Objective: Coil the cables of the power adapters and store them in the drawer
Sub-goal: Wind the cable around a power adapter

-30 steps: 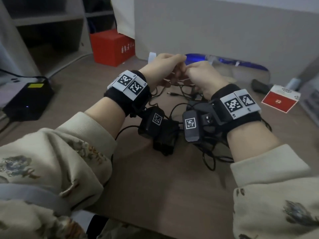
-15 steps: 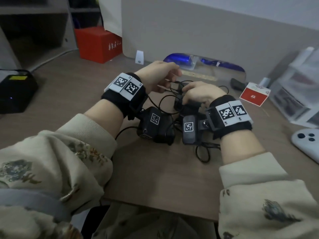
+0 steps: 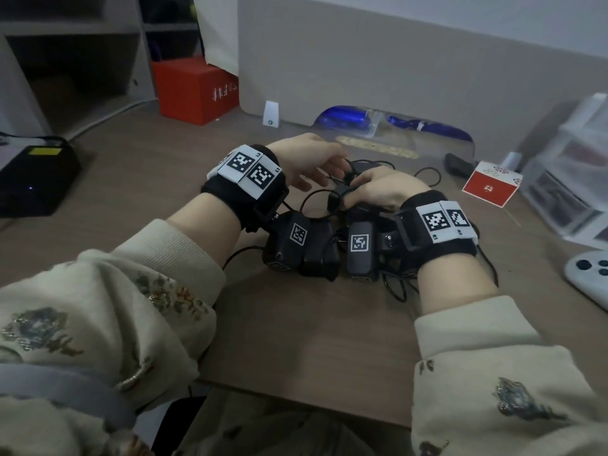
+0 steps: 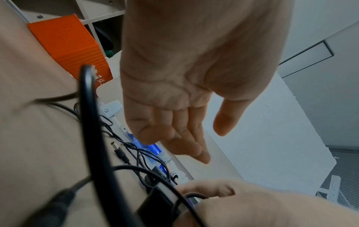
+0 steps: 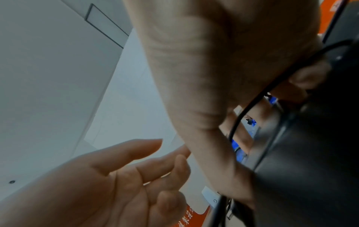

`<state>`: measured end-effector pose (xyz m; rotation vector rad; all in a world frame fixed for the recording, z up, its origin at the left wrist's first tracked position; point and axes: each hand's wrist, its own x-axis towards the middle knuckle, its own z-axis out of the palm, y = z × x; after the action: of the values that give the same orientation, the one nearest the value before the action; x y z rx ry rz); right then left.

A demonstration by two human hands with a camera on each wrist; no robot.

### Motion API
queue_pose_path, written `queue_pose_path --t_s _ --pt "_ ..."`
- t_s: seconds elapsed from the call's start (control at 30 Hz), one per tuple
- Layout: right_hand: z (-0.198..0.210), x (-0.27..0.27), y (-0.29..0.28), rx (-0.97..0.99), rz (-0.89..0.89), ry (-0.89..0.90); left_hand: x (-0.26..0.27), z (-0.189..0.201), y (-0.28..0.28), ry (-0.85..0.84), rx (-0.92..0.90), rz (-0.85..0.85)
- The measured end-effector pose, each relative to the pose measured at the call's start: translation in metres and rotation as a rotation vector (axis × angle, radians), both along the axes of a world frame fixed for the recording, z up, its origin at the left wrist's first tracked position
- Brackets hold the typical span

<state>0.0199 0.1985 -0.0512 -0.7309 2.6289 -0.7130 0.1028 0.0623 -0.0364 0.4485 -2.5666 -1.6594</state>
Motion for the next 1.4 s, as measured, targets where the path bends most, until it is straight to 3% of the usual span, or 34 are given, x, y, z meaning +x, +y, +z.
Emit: queue_pose_path --t_s 0.07,0.17,0.33,0.43,0.57,0.73,0.97,1.17,1.3,1.4 --pt "-0.003 -0.002 0.000 -0.093 -0.027 0.039 -0.001 -0.001 0.000 0.004 -0.008 0.010" --pt "-0.003 -0.004 -0.003 -0.386 -0.078 0.136 -0.005 -0.003 -0.001 0.053 0.001 0.070" --pt "0.003 0.004 -0.010 -0.690 0.109 0.239 -0.007 -0.004 -0.002 0.100 0.049 0.087" --pt "0.003 0.005 -0.011 -0.725 0.178 0.230 -0.002 -0.004 0.000 0.168 0.069 0.040" --pt "0.001 -0.002 -0.012 -0.703 0.122 0.187 -0.002 -0.003 -0.003 0.348 0.028 0.178" --pt "-0.002 -0.012 -0.008 -0.382 0.034 0.144 -0.002 -0.001 -0.005 0.584 0.253 0.342" --pt "0.014 -0.002 -0.008 -0.690 0.013 0.306 -0.003 0.008 -0.009 0.644 0.492 0.396" --pt "0.018 0.006 -0.006 -0.808 0.097 0.543 -0.002 0.009 -0.013 0.662 0.623 0.365" --pt "0.025 0.011 -0.006 -0.919 0.105 0.596 0.004 0.014 -0.004 0.633 0.667 0.204" --pt "0.028 0.017 -0.011 -1.014 0.101 0.502 0.010 0.017 0.002 0.557 0.679 0.038"
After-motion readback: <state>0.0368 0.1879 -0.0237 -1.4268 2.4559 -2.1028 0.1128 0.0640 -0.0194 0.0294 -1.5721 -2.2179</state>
